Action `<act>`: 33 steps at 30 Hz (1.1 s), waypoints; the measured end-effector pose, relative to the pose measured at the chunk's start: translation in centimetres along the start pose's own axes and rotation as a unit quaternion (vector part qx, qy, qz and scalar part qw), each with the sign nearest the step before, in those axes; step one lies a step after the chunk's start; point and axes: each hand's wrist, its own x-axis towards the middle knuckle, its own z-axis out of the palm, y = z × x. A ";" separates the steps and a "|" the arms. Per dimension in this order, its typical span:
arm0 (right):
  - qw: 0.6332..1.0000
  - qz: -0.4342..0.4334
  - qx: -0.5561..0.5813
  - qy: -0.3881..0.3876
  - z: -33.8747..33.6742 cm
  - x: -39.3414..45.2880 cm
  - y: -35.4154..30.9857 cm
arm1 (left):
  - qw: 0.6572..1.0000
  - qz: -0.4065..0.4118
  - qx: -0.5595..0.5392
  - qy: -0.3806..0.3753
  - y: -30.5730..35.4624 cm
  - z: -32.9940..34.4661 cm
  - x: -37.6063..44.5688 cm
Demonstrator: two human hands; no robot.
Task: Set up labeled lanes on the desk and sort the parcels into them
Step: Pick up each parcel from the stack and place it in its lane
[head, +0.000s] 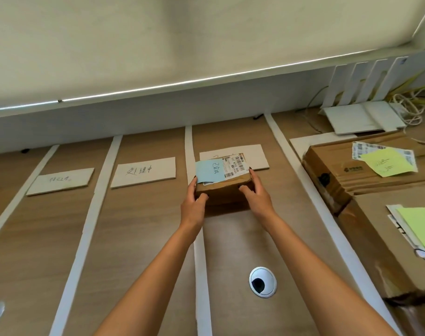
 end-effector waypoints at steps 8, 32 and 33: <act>0.983 -0.064 -0.166 0.047 -1.7 -3.6 -1.3 | 1.000 0.000 -0.003 0.024 1.7 -0.9 -1.6; 0.960 -0.203 -0.192 0.022 19.7 -30.1 -17.7 | 0.981 0.187 0.040 -0.015 7.2 -30.6 -21.1; 0.958 -0.208 -0.194 0.024 21.5 -31.5 -18.4 | 0.981 0.190 0.042 -0.014 7.1 -32.7 -22.0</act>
